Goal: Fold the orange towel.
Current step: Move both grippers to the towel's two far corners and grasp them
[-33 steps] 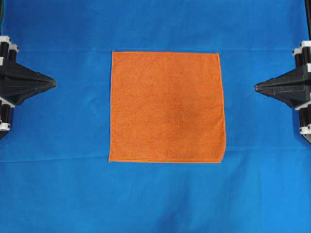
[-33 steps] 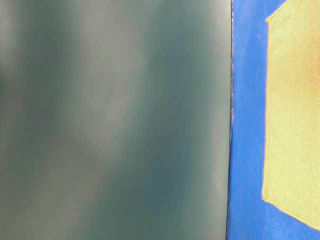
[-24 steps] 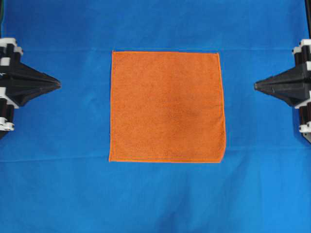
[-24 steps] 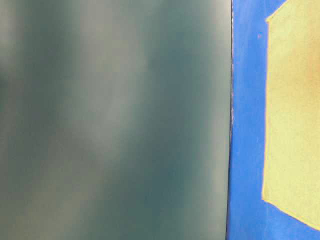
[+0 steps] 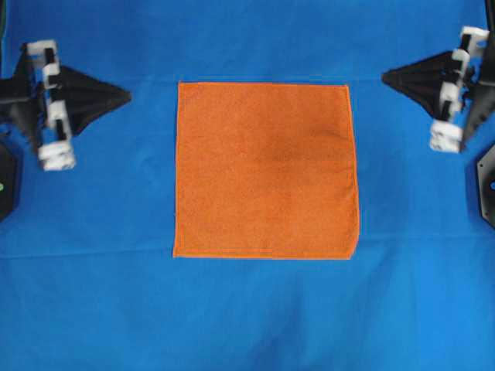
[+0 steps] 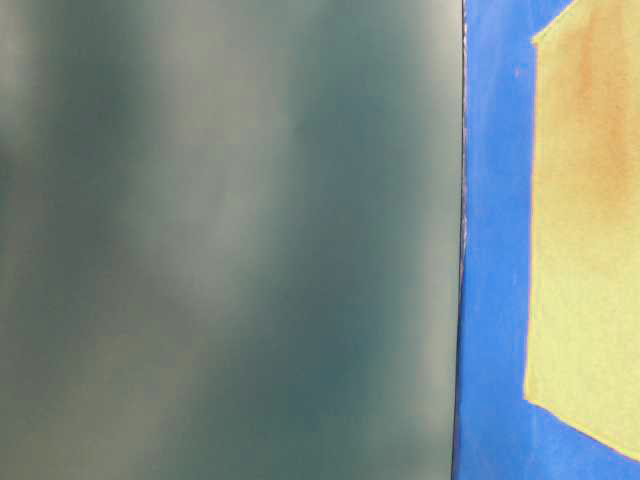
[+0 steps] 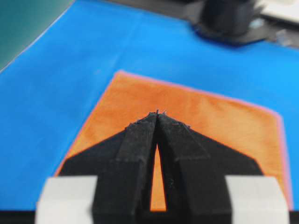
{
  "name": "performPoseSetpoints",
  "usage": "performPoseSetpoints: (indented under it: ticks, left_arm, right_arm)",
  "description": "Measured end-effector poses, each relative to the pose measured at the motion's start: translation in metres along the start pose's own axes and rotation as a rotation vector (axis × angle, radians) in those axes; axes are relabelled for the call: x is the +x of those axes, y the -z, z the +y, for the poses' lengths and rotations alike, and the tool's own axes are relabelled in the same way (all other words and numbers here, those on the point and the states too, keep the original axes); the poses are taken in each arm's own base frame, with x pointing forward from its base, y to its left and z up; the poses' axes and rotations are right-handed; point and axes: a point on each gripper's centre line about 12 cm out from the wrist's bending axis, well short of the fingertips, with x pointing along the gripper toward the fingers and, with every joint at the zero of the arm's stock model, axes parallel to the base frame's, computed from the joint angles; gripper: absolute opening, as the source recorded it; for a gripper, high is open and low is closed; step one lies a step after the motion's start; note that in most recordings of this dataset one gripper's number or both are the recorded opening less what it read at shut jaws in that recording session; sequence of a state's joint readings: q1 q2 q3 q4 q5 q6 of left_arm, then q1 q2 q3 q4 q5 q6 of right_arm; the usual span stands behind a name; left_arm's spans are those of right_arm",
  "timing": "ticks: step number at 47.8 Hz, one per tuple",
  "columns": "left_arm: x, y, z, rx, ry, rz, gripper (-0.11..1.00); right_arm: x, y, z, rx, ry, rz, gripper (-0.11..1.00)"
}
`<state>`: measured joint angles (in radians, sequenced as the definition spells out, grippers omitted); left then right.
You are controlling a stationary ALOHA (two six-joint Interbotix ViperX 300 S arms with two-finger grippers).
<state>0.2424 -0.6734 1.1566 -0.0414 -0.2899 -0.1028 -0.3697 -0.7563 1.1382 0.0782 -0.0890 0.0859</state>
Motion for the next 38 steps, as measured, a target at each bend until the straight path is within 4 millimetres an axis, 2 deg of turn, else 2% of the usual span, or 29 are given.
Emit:
performPoseSetpoints:
  ticks: [2,6,12,16,18,26,38]
  left_arm:
    - [0.006,0.004,0.006,-0.006,-0.026,0.024,0.15]
    - [0.018,0.012,0.017,-0.014,-0.069,0.062,0.35]
    - [0.041,0.029,0.036,-0.03,-0.133,0.122,0.73]
    - [0.055,0.04,0.046,-0.039,-0.163,0.161,0.9]
    - [0.063,0.046,0.051,-0.042,-0.174,0.18,0.92]
    - [0.093,0.069,0.067,-0.054,-0.213,0.25,0.9]
    - [0.117,0.112,0.086,-0.068,-0.253,0.359,0.89]
  right_arm:
    - [0.007,0.007,-0.007,0.008,0.031,0.038,0.04]
    - [0.022,0.021,-0.022,0.029,0.091,0.119,0.25]
    - [0.042,0.038,-0.038,0.048,0.148,0.212,0.57]
    - [0.056,0.051,-0.046,0.057,0.174,0.27,0.61]
    - [0.061,0.056,-0.049,0.057,0.184,0.292,0.59]
    - [0.083,0.079,-0.061,0.058,0.21,0.361,0.58]
    - [0.103,0.111,-0.072,0.052,0.229,0.419,0.58]
